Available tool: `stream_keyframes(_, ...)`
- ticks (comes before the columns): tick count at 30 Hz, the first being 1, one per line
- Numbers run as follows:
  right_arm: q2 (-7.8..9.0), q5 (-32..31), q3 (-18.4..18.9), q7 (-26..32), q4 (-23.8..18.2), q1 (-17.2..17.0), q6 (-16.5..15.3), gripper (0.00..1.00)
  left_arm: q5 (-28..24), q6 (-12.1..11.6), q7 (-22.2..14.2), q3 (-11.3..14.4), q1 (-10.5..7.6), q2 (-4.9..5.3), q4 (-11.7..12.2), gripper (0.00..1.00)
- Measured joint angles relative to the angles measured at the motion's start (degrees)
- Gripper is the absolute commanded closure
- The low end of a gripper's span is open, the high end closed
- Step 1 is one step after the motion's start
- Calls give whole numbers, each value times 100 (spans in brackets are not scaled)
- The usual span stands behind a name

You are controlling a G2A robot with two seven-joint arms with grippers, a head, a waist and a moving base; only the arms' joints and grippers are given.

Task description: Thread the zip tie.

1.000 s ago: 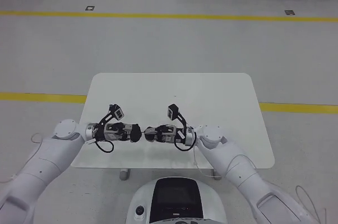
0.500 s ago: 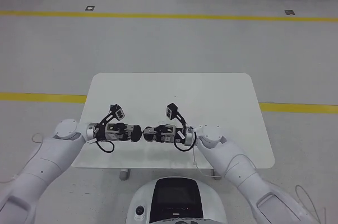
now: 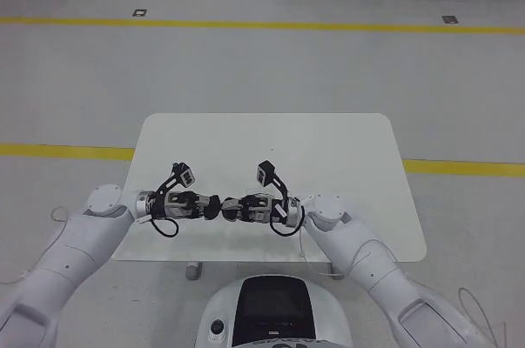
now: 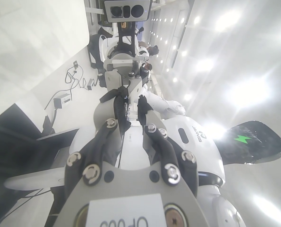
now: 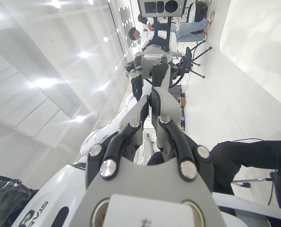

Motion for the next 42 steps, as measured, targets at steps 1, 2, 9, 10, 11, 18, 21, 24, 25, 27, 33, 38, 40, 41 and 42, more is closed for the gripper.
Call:
stream_keyframes(1,1,-3,-1,0,-3,0,0,100,6,2,0,-4,0,-4,5,88)
stream_keyframes(2,1,-3,-1,0,-5,0,-2,100,10,2,0,-7,0,-6,9,89)
stream_keyframes(9,4,54,23,-73,-5,-33,-48,100,14,-9,0,-39,17,-23,33,89)
stream_keyframes(10,4,81,37,-100,-1,-43,-51,100,17,-12,0,-46,20,-25,34,89)
stream_keyframes(11,5,104,48,-119,1,-52,-53,100,19,-14,0,-51,22,-27,35,89)
stream_keyframes(18,2,232,86,-172,43,-81,-59,100,51,1,0,-76,34,-36,26,90)
stream_keyframes(21,-4,232,67,-172,55,-71,-49,100,58,2,0,-89,41,-40,36,91)
stream_keyframes(24,-11,211,38,-171,57,-50,-14,100,67,5,0,-101,46,-44,42,93)
stream_keyframes(25,-14,210,30,-164,58,-45,-9,100,71,7,0,-104,47,-45,42,94)
stream_keyframes(27,-18,212,15,-146,66,-36,-10,100,79,14,0,-110,51,-48,43,94)
stream_keyframes(33,-25,206,-9,-95,96,-18,-36,100,100,31,0,-129,60,-56,49,94)
stream_keyframes(38,-24,191,-14,-73,97,-18,-43,100,117,37,0,-144,70,-60,37,93)
stream_keyframes(40,-23,186,-14,-68,95,-19,-42,100,125,42,0,-149,73,-61,32,92)
stream_keyframes(41,-22,184,-15,-66,94,-19,-41,100,128,45,0,-151,75,-62,30,92)
stream_keyframes(42,-22,183,-16,-64,94,-19,-39,100,131,49,0,-153,76,-62,28,92)
